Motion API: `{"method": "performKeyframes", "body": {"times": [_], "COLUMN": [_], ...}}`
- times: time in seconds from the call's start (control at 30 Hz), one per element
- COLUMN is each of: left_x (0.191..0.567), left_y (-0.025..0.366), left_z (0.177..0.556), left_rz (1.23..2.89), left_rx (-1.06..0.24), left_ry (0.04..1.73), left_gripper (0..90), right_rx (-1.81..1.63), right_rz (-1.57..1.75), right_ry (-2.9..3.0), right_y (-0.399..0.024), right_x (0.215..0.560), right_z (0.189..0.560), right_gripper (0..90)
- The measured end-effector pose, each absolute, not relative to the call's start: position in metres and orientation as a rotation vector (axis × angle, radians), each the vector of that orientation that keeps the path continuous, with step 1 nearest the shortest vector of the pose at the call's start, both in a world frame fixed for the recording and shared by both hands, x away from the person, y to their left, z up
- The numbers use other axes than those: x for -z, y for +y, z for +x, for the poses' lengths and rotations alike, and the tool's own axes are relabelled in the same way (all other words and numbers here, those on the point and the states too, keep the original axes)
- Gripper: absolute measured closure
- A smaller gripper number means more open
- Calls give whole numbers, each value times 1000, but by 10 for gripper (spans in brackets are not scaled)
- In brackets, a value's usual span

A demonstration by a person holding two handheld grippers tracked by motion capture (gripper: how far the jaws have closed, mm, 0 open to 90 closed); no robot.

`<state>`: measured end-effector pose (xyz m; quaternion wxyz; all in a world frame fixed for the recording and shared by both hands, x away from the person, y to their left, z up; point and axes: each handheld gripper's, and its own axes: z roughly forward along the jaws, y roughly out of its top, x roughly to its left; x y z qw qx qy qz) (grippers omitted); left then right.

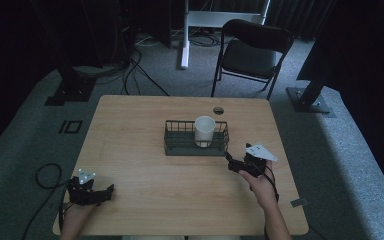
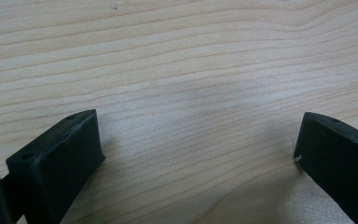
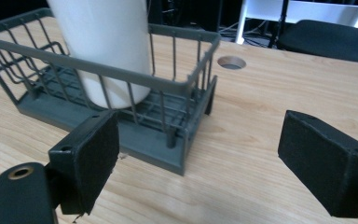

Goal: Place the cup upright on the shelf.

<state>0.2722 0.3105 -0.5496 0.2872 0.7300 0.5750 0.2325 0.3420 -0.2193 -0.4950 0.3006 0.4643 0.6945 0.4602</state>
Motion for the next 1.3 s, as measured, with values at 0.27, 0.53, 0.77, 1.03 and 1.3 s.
{"method": "performKeyframes", "body": {"times": [0.27,0.53,0.77,1.03,1.3], "left_x": [550,550,550,550,550], "left_y": [311,311,311,311,311], "left_z": [272,272,272,272,272], "left_rz": [1950,1950,1950,1950,1950], "left_rx": [-621,-621,-621,-621,-621], "left_ry": [1536,1536,1535,1536,1535], "left_gripper": [9,9,9,9,9], "right_rx": [-1180,-1136,-1098,-1040,-981], "right_rz": [1267,1304,1346,1412,1454], "right_ry": [1851,1865,1873,1882,1875], "right_y": [-229,-240,-250,-261,-270], "right_x": [507,520,532,541,545], "right_z": [341,340,337,332,329], "right_gripper": [124,124,124,124,124]}}
